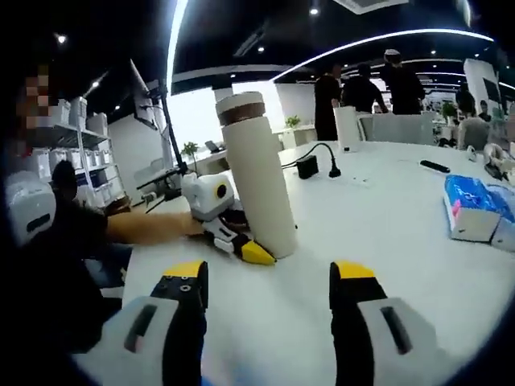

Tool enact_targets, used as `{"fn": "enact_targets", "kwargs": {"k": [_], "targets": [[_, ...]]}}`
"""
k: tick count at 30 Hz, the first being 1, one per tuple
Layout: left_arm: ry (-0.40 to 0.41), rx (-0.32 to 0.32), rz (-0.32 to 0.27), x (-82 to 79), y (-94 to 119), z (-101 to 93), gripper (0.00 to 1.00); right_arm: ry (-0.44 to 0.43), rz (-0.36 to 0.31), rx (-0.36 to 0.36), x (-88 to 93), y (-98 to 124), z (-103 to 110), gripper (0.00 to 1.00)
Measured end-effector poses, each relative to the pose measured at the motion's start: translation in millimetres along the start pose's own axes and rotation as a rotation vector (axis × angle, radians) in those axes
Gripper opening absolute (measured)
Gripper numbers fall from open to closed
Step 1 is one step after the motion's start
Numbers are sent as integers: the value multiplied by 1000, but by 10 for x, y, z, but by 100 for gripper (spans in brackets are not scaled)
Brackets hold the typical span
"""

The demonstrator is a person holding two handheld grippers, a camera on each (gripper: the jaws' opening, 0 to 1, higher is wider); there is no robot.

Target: Grasp the water cup twist off the cup lid place the cup lid on the table

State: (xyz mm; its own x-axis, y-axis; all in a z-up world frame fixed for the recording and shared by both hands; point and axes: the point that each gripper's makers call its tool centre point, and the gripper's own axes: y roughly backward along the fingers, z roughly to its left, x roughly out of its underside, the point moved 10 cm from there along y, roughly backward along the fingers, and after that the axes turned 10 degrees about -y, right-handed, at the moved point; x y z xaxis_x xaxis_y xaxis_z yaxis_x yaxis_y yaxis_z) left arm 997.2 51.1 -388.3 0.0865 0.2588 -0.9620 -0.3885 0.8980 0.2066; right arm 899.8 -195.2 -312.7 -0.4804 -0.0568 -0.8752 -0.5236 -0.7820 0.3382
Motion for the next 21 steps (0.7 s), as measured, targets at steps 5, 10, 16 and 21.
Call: {"fn": "enact_targets", "kwargs": {"k": [5,10,16,21], "targets": [[0,-1,-1,-4,13,-20,50,28,-13,2,-11,-19,-18,63],[1,-1,-1,-8,24,-42,50,43,-62,-7,-14,-87,-14,63],[1,-2,-2,-13,30,-68,50,-28,-170,-11,-67,-212,140,63],[1,-1,-3,-18,38,-91,50,4,-220,26,-132,-251,206,62]]}}
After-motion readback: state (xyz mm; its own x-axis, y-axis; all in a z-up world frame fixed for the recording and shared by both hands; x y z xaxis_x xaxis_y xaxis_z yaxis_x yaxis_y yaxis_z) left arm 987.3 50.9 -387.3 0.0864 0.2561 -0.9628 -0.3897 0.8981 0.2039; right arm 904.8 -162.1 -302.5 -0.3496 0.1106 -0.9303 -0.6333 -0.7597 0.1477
